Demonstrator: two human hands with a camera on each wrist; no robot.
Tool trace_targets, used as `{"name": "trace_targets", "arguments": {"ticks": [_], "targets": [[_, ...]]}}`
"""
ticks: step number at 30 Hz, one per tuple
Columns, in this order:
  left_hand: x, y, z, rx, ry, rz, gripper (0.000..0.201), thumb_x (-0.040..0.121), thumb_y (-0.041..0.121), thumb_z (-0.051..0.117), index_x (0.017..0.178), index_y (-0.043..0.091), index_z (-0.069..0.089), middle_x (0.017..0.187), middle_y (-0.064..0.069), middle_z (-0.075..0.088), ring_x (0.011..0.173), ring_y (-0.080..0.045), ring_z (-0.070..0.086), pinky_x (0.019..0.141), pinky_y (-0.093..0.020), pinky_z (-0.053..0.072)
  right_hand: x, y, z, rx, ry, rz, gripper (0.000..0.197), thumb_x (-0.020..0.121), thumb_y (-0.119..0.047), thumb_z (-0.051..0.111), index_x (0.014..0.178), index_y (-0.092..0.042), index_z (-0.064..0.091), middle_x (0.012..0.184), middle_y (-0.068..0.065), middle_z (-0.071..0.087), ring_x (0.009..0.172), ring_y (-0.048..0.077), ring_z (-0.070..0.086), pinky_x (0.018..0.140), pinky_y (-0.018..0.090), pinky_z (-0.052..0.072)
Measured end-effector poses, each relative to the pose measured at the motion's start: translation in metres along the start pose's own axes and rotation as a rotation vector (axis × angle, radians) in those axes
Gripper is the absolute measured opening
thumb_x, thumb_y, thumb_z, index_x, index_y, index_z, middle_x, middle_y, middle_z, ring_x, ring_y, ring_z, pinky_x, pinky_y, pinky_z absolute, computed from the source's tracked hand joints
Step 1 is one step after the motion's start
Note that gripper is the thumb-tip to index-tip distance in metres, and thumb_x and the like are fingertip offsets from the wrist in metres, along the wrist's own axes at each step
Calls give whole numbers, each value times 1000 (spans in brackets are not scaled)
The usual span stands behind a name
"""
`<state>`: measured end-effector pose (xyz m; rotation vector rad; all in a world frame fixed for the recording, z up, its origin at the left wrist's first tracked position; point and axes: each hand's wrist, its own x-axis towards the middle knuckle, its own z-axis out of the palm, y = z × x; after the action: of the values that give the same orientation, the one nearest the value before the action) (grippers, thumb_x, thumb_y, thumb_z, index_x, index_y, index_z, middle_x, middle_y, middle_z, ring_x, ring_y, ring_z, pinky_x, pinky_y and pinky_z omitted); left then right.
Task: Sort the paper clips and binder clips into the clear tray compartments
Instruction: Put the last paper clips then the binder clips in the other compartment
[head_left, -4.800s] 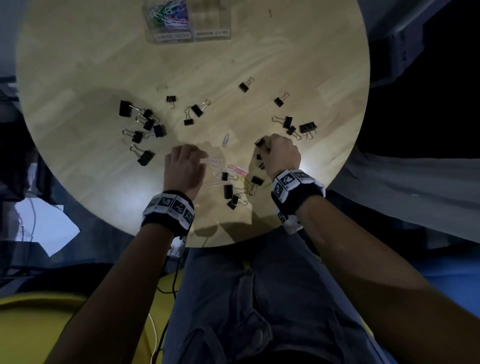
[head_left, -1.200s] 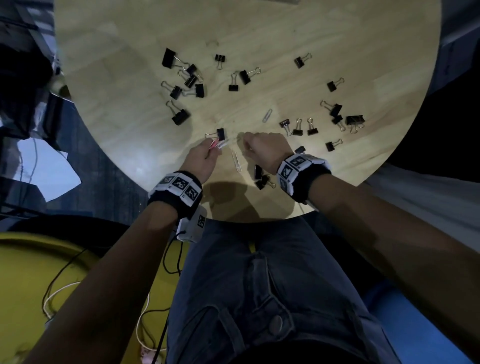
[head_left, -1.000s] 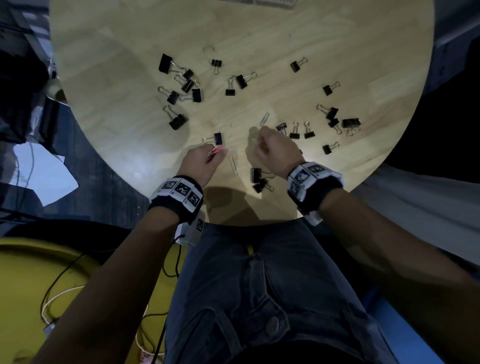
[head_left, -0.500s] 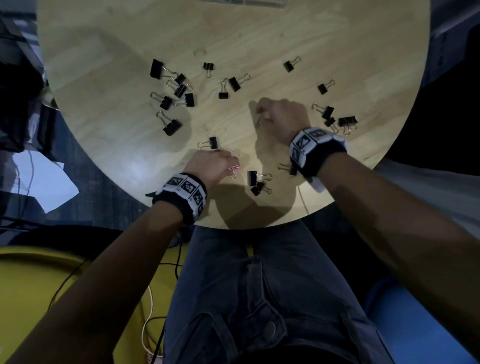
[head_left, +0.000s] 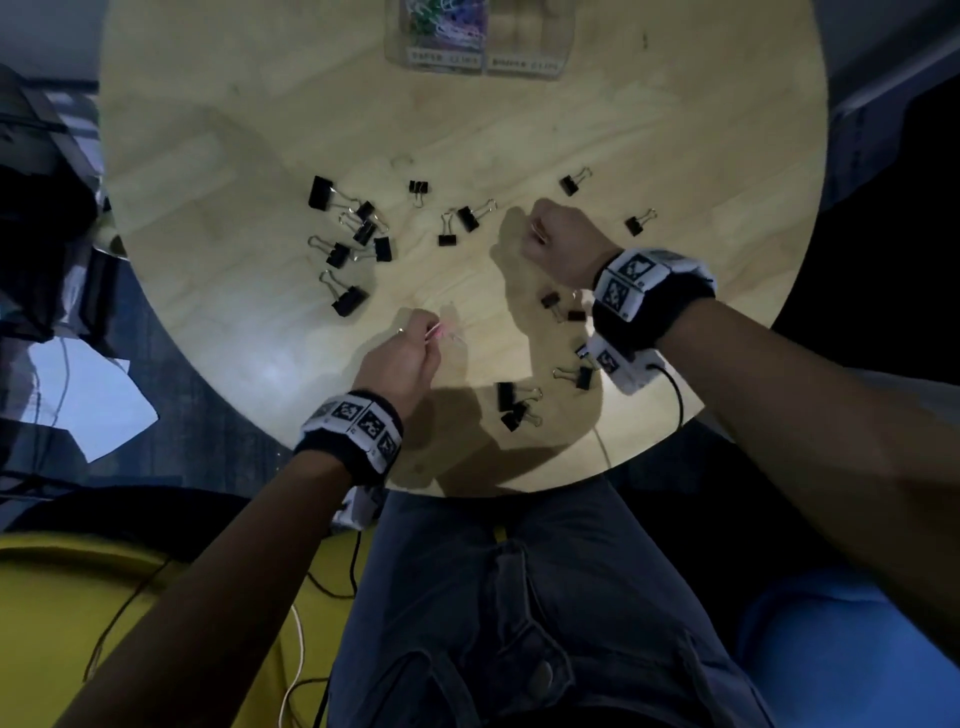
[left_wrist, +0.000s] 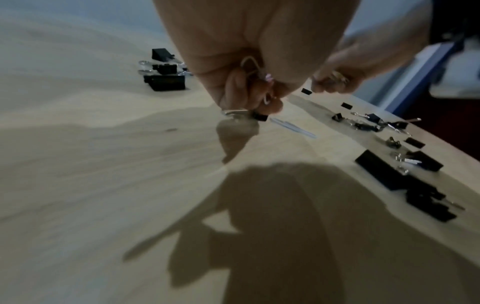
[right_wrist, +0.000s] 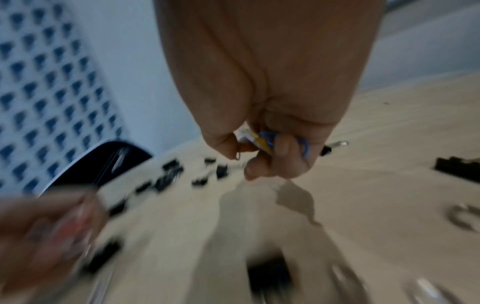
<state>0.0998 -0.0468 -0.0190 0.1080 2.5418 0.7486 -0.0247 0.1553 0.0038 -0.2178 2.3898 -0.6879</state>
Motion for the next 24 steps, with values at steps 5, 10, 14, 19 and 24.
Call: {"name": "trace_targets", "arguments": {"ticks": [5, 10, 14, 19, 24], "targets": [[26, 3, 5, 92, -274, -50, 29, 96, 34, 35, 120, 23, 46, 97, -8, 64, 83, -27, 58, 73, -30, 42, 49, -31, -65, 118, 161, -3, 20, 97, -14, 45, 112, -3, 52, 91, 12, 55, 80, 25, 52, 73, 37, 44], [39, 12, -1, 214, -391, 82, 32, 96, 32, 37, 122, 17, 48, 115, -12, 62, 102, -30, 60, 77, -27, 48, 113, -70, -113, 16, 304, -88, 15, 95, -5, 43, 94, -11, 57, 93, 5, 48, 84, 19, 46, 71, 29, 37], [42, 27, -13, 396, -504, 102, 40, 98, 18, 29, 137, 13, 25, 128, -21, 50, 107, -35, 57, 85, -45, 47, 154, -87, -121, -29, 278, -77, 16, 93, -4, 44, 94, -17, 52, 76, 1, 43, 62, 16, 39, 69, 26, 32], [53, 26, -48, 147, -258, 6, 13, 96, 25, 36, 104, 17, 41, 99, -12, 62, 86, -32, 61, 70, -38, 47, 172, -96, -123, -33, 115, -29, 37, 98, -6, 37, 135, -8, 42, 134, 16, 48, 95, 20, 50, 76, 28, 38], [119, 30, -115, 96, 157, 23, 15, 95, 21, 36, 102, 9, 43, 83, -15, 60, 69, -31, 59, 60, -37, 48, 145, -72, -123, 115, 317, -78, 41, 95, 4, 35, 133, -5, 46, 143, 14, 44, 129, 26, 45, 102, 24, 34]]}}
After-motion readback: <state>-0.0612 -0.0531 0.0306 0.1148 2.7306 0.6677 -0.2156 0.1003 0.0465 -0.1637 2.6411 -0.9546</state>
